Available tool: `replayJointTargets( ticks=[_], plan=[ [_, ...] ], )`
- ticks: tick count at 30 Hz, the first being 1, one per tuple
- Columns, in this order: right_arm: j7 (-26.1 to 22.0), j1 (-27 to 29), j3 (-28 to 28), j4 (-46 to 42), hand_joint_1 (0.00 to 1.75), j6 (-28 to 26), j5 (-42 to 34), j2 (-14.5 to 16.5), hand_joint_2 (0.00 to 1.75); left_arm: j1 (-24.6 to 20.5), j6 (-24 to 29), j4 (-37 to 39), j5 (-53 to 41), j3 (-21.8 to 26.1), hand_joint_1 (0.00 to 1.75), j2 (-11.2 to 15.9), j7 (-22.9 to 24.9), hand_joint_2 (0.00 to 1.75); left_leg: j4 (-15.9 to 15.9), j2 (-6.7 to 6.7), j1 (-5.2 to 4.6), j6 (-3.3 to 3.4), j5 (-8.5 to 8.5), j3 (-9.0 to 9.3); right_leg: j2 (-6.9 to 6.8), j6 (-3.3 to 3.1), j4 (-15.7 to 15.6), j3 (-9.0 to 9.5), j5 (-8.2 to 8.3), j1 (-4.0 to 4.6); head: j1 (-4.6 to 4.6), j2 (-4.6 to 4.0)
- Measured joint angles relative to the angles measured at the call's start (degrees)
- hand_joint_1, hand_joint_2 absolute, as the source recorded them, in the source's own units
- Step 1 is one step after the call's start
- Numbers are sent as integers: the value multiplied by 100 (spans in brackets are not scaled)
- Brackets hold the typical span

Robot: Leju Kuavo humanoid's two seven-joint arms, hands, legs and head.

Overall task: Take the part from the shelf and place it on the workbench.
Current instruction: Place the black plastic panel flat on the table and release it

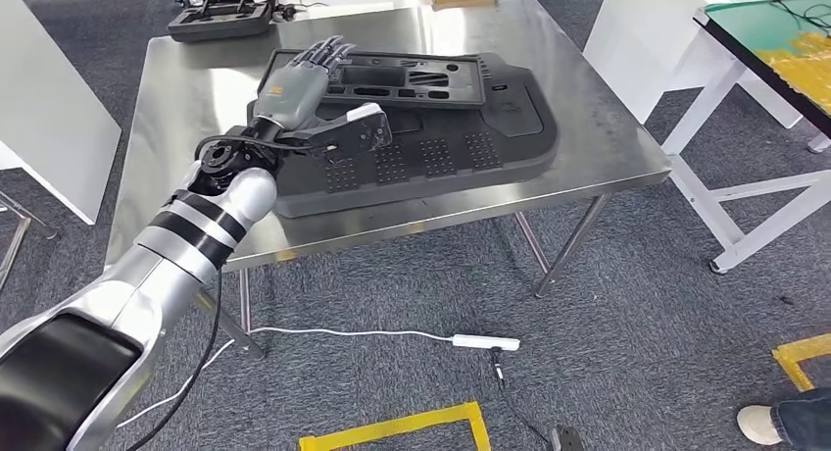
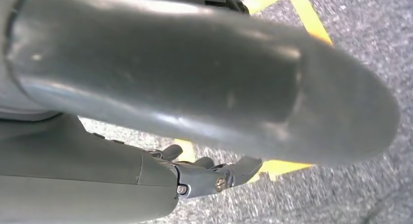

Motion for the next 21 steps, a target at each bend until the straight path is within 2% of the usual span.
replayJointTargets(
  ticks=[2,3,4,6,7,8,9,10,11,13,14,16,19,21],
  plan=[
    [-2,4,-12,-1,0,4,40,3,0,5,-3,-21,-16,5,0,5,9,0,-20,-2,-13,128,59,-58,4,67,16,-65,1,-17,3,0],
    [-3,4,-21,-1,0,5,59,5,0,3,-7,-39,-21,7,0,6,16,0,-32,-3,-16,197,99,-87,10,70,136,-142,-80,-23,15,0],
    [-3,3,-30,-2,0,6,73,9,0,-1,-10,-62,-22,10,0,6,23,0,-43,-2,-15,259,136,-120,20,54,377,-266,-221,-25,27,0],
    [-4,2,-38,-2,0,7,104,15,0,0,-20,-97,-26,13,0,6,36,0,-42,-2,-37,342,191,-198,44,9,1146,-590,-574,-8,50,0],
    [-4,3,-42,-2,0,7,124,15,0,10,-27,-104,-28,13,0,6,44,0,-41,-2,-52,370,213,-232,54,6,1477,-713,-691,1,52,0],
    [-4,4,-47,-2,0,7,146,14,0,21,-36,-105,-30,13,0,6,52,0,-40,-2,-66,390,234,-258,62,14,1638,-750,-737,9,52,0],
    [-4,5,-54,-2,0,7,168,12,0,30,-43,-105,-32,14,0,7,58,0,-40,-3,-75,398,251,-275,67,30,1570,-670,-703,19,52,0],
    [-5,4,-61,-5,0,7,191,10,0,31,-46,-108,-35,15,0,7,63,0,-40,-4,-81,397,265,-285,71,45,1281,-477,-604,32,52,0],
    [-7,1,-68,-9,0,7,214,9,0,26,-48,-118,-37,17,0,8,66,0,-40,-5,-83,389,278,-289,73,44,863,-219,-492,49,54,0],
    [-11,-15,-75,-20,0,3,264,4,0,3,-47,-144,-40,25,0,13,70,0,-36,-2,-106,349,304,-309,74,0,197,192,-346,97,49,0],
    [-14,-22,-77,-22,0,0,288,8,0,-3,-47,-154,-43,27,0,18,72,0,-32,1,-121,341,313,-322,74,-17,50,273,-322,110,46,0],
    [-16,-25,-77,-24,0,-8,332,16,0,-4,-48,-158,-47,27,0,27,76,0,-37,11,-133,344,333,-340,78,-23,13,272,-297,116,38,0],
    [-15,-24,-79,-28,0,-13,383,23,0,-15,-48,-172,-46,30,0,45,83,0,-100,19,-139,394,393,-336,82,-2,-53,275,-226,80,33,0],
    [-16,-27,-81,-38,0,-14,404,16,0,-25,-46,-207,-46,34,0,53,85,0,-352,20,-93,450,529,-220,78,15,-105,280,-209,101,39,0]
  ],
)
